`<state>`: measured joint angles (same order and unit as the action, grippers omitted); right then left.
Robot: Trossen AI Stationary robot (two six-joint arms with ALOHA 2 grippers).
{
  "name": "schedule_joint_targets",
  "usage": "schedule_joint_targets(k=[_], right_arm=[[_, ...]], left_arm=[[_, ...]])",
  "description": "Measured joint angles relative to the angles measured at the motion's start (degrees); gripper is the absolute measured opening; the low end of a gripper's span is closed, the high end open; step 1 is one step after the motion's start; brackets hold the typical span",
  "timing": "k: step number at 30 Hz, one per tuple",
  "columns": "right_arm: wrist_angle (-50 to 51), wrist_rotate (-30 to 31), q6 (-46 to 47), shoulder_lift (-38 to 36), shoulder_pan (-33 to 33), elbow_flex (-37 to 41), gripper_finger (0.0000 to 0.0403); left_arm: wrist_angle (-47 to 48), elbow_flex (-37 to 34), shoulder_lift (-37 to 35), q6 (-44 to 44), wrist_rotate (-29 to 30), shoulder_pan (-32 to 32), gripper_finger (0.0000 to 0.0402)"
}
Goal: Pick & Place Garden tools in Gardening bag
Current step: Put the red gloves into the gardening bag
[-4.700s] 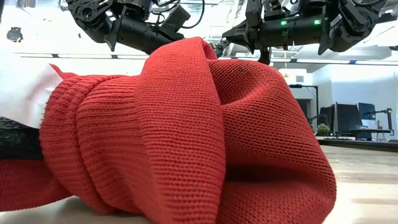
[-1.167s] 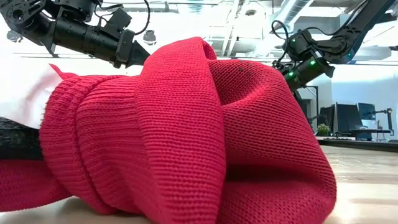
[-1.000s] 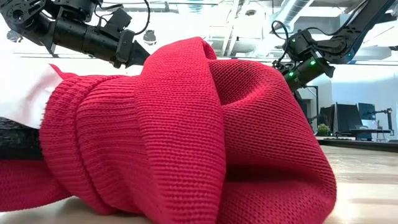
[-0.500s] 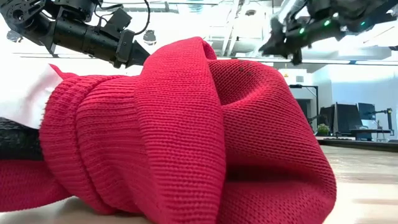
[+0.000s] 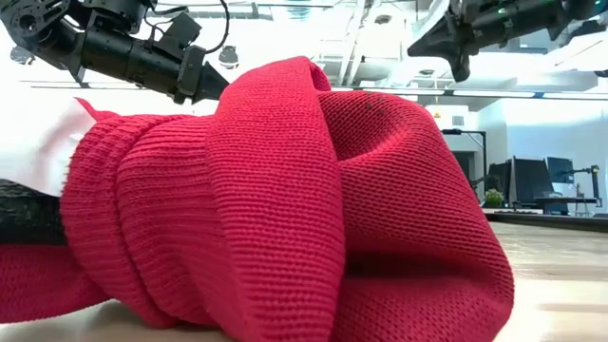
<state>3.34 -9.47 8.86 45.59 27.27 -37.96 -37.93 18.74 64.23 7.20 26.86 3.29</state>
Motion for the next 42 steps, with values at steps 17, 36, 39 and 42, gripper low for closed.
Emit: schedule_joint_targets(k=[17,36,39,42], right_arm=[[-17.28,17.83,0.17,4.00,-19.92,9.98,0.0001],[-19.54,29.02,8.00,13.12,-28.39,11.44,0.0000],[-19.67,29.00,8.17,13.74,-28.39,11.39,0.0000],[-19.70,29.00,8.17,13.70,-28.67,11.39,0.0000]], left_arm=[[0.00,0.00,0.00,0.40,-3.27,-0.13,0.0002],[0.00,0.00,0.02,0.38,-3.22,-0.15,0.0002],[0.00,0.00,0.02,0.24,-3.22,-0.15,0.0002],[0.00,0.00,0.01,0.22,-4.04,-0.15,0.0002]])
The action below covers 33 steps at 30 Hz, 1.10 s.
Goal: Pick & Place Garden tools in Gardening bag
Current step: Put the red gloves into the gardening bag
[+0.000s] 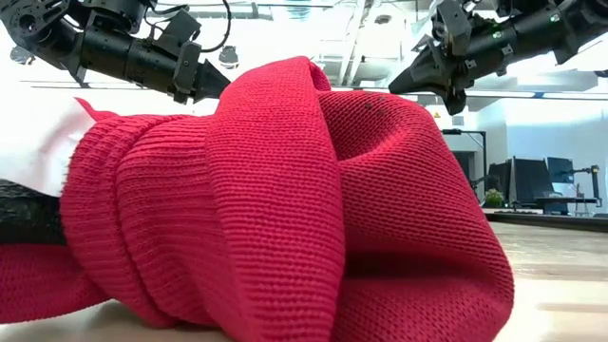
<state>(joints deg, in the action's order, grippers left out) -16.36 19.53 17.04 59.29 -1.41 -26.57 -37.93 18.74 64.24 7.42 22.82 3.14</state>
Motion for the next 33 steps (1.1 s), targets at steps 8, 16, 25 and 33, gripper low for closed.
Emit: schedule_joint_targets(k=[8,16,25,33], right_arm=[[0.17,-0.13,0.00,0.02,-4.03,0.00,0.0000],[0.87,-0.15,-0.02,0.02,-8.13,0.00,0.0000],[0.87,-0.01,-0.12,0.02,-9.14,0.00,0.0000],[0.87,0.02,-1.09,0.02,-9.03,0.00,0.0000]], left_arm=[[0.00,0.00,0.01,-0.42,-10.10,-0.28,0.0002],[0.00,0.00,0.01,-0.42,-11.29,-3.43,0.0002],[0.90,0.02,0.01,-0.85,-2.04,-4.41,0.0002],[0.93,0.02,0.01,-2.82,-1.82,-4.24,0.0002]])
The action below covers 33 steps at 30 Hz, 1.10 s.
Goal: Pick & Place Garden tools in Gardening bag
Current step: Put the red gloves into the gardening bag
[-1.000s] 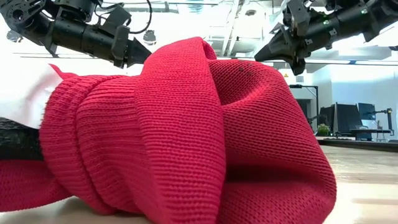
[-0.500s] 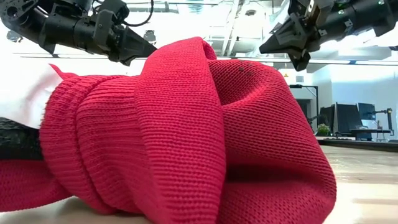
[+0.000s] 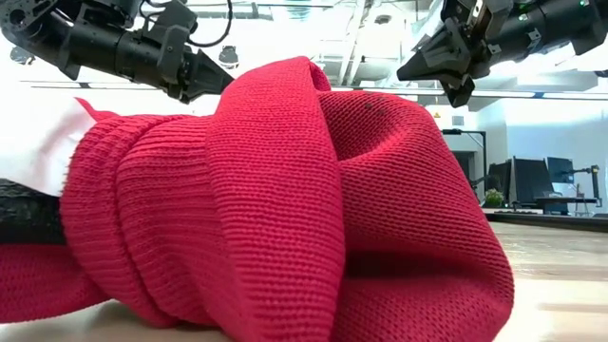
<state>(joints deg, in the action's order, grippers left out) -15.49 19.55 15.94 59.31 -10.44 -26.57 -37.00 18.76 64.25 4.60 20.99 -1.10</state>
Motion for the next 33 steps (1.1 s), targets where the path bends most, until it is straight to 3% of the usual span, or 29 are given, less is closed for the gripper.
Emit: schedule_joint_targets(k=[21,24,28,33], right_arm=[[0.23,-0.01,0.04,0.00,-0.04,0.00,0.0000],[0.23,0.00,0.04,0.00,-0.04,0.00,0.0000],[0.09,0.00,0.09,0.00,-0.04,0.00,0.0000],[0.03,0.00,0.08,0.00,0.00,-0.04,0.0000]], left_arm=[[0.19,-1.56,0.00,-0.63,-0.69,-1.33,0.0002],[0.21,-1.75,0.00,-0.87,-5.61,-1.30,0.0002],[-1.03,-1.75,0.00,-1.31,-18.57,-2.33,0.0002],[-1.77,0.38,0.02,-1.95,-20.31,-7.69,0.0001]])
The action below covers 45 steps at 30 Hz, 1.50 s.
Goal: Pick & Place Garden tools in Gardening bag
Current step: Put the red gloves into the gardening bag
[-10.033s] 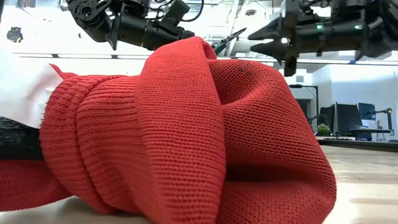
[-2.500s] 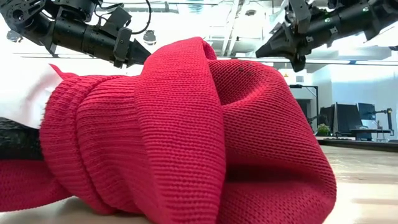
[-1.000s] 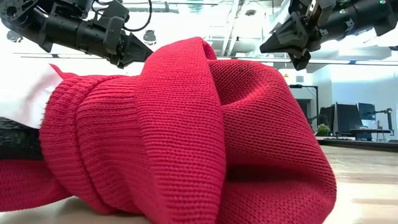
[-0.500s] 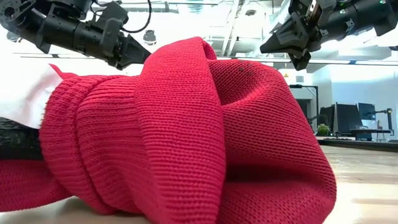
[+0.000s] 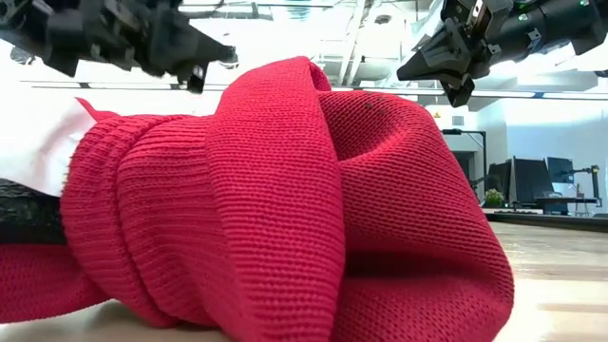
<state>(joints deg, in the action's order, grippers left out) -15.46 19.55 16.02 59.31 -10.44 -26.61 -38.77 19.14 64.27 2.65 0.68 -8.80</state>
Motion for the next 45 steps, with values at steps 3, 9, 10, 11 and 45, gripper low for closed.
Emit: schedule_joint_targets(k=[3,9,10,11,45], right_arm=[[0.00,0.00,-0.01,0.00,0.00,0.00,0.0000],[-0.02,0.00,0.10,0.00,0.00,0.00,0.0000],[-0.03,0.00,0.10,0.00,0.00,0.00,0.0000],[-0.02,0.00,0.10,0.00,0.00,0.00,0.0000],[1.72,0.00,0.12,-0.02,-0.04,0.00,0.0000]], left_arm=[[1.10,2.28,-0.01,1.12,-0.01,-3.42,0.0001],[12.27,7.62,1.27,1.01,7.88,-9.27,0.0001],[13.62,8.23,1.96,0.96,8.52,-10.07,0.0001],[13.90,9.01,3.13,0.95,8.60,-10.71,0.0001],[12.25,21.93,26.40,-18.07,7.64,-29.04,0.0001]])
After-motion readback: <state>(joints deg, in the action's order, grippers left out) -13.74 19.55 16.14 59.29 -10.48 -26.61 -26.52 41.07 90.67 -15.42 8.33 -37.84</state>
